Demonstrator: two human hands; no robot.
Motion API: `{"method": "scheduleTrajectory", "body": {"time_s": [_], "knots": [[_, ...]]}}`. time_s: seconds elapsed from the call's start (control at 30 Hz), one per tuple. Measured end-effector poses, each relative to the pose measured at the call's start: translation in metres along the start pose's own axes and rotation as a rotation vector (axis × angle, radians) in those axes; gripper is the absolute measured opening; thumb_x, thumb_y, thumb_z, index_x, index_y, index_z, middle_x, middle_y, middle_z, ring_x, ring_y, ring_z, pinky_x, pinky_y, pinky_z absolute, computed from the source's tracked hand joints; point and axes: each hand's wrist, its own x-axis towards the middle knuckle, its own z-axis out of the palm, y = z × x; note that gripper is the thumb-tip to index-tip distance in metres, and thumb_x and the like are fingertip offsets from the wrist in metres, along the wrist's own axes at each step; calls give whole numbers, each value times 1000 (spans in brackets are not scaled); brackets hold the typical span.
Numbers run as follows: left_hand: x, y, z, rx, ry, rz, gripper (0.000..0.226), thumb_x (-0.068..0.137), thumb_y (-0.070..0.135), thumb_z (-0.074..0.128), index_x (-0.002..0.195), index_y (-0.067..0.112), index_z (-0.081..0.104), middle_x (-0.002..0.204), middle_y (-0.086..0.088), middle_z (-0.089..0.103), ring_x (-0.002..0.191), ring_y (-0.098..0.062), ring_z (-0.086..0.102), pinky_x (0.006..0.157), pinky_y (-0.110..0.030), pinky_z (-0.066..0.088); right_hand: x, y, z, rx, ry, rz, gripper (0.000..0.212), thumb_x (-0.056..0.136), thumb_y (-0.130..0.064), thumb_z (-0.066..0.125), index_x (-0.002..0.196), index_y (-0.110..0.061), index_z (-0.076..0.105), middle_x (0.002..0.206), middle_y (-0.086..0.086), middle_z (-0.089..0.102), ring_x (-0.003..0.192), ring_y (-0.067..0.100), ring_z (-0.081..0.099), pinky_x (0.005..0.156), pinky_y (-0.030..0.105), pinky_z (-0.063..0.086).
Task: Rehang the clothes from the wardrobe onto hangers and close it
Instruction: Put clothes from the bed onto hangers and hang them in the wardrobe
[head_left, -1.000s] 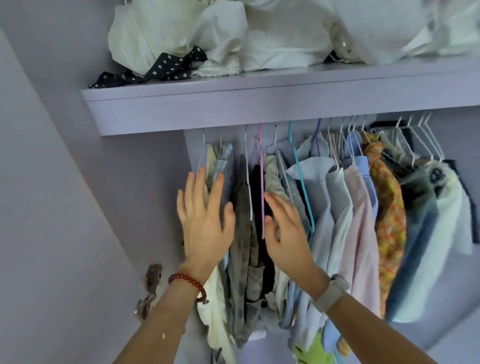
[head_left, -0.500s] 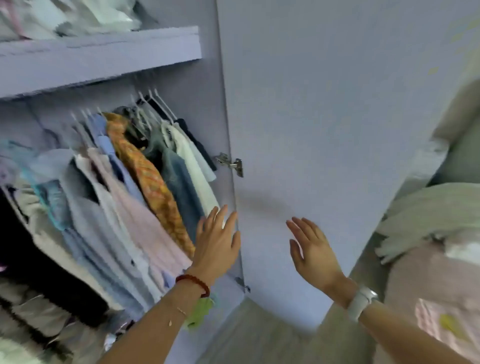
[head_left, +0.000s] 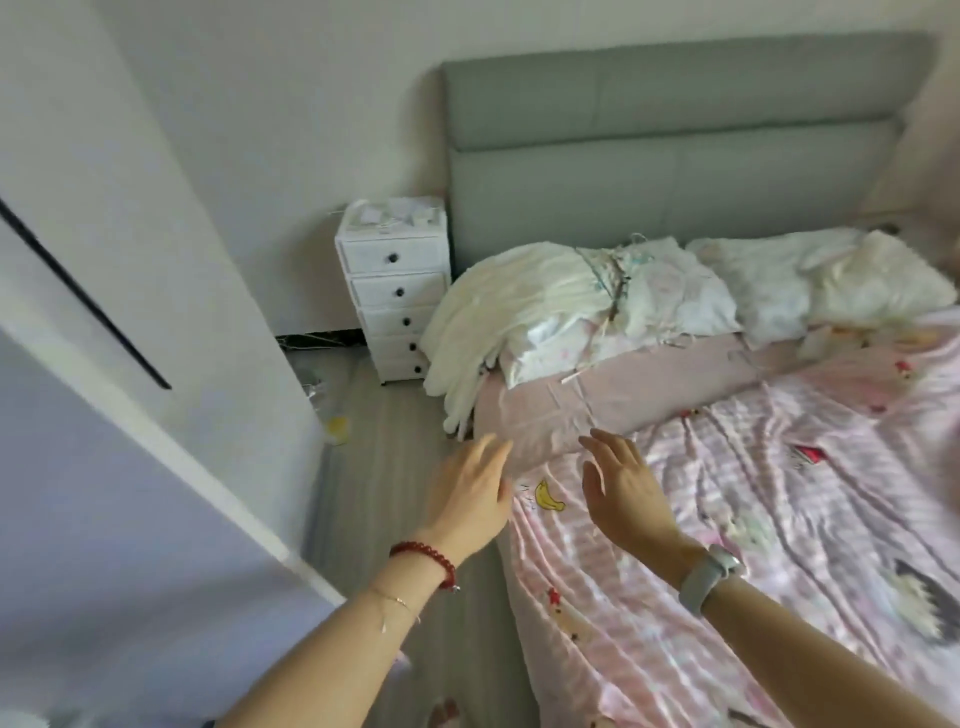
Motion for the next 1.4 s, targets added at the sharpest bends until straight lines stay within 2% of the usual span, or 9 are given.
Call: {"method": "scheduleTrajectory", "body": {"time_s": [0.1,0.5,0.87,1.03,1.17,1.2,1.27,1.33,1.4], "knots": [[71,0,5,-43,-39,3,46,92,21,44,137,13,37,142,-9,35,126,-28,39,101,-42,37,35,25,-6,-36,32,100,35,90,-5,47,124,2,51,130,19,50,122,34,43,104,36,30],[260,-28,14,-24,-113,-63,39,96,22,36,134,15,39,138,-7,39,123,-27,40,93,-41,38,193,91,18,112,-11,408,38,95,-11,38,132,-2,41,133,18,46,124,30,41,102,30,28],[473,-101,105,-11,-208,-214,45,98,27,35,140,13,29,141,-7,36,124,-25,39,97,-37,39,415,251,91,229,-7,638,38,96,-12,32,131,1,40,133,22,46,122,34,42,96,34,35],[530,-115,166,-59,-230,-269,55,97,32,37,145,14,17,149,-7,24,131,-25,31,101,-35,35,491,318,129,326,-36,806,22,94,-9,30,90,2,49,78,11,49,77,28,48,55,29,32],[563,-125,204,-37,-232,-300,64,96,40,40,146,14,11,153,-5,14,137,-24,20,103,-37,36,533,350,155,504,-11,985,22,95,-14,33,83,-2,46,68,4,43,59,16,42,66,40,49],[570,-128,211,0,-241,-295,63,95,42,41,145,14,16,151,-5,18,136,-24,23,99,-37,40,540,355,160,575,-4,1033,20,96,-16,35,81,-4,43,67,4,42,58,16,42,68,44,52],[581,-133,224,62,-250,-275,51,93,42,44,136,16,32,142,-2,32,126,-24,35,88,-34,44,552,365,170,624,5,1112,20,95,-15,36,80,-4,42,64,6,43,55,19,42,53,35,47],[586,-137,232,51,-171,-240,32,95,36,42,117,14,48,121,-3,48,106,-23,48,76,-31,44,559,372,178,587,46,1145,24,95,-13,37,76,-3,48,61,7,43,50,20,38,46,25,31],[585,-141,233,-45,-52,-201,24,97,29,40,98,11,55,96,-4,55,85,-22,53,66,-29,40,560,372,184,524,152,1092,22,95,-12,37,83,-6,54,69,8,50,55,22,44,49,24,31]]}}
